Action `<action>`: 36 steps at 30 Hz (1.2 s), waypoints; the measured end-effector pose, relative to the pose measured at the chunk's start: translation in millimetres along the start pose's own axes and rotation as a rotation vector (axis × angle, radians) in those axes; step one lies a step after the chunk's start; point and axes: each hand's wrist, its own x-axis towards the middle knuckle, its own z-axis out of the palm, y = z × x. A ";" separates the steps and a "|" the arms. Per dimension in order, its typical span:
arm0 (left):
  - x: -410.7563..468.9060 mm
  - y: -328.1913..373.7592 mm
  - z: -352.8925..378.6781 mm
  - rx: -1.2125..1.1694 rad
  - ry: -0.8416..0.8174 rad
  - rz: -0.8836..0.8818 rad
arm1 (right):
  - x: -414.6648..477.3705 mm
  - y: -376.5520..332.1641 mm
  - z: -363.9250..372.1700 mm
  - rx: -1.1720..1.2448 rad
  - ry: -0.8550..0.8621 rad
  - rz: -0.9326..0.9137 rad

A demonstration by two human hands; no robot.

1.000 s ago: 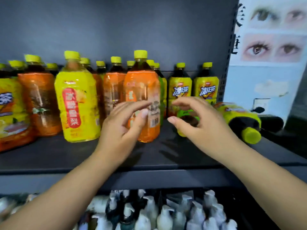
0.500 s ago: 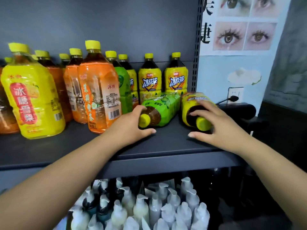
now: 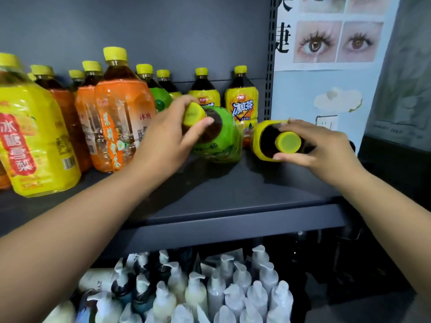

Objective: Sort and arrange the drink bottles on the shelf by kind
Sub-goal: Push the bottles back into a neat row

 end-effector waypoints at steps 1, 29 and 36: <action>7.6 3.9 -4.3 -0.006 0.044 0.014 | 5.8 -3.6 -3.9 0.056 0.040 0.020; 49.2 -25.2 80.9 -0.293 0.084 -0.367 | 91.6 -18.4 21.6 0.302 0.366 0.445; 64.3 -42.0 106.3 -0.231 0.102 -0.443 | 101.2 -13.9 36.7 0.153 0.358 0.524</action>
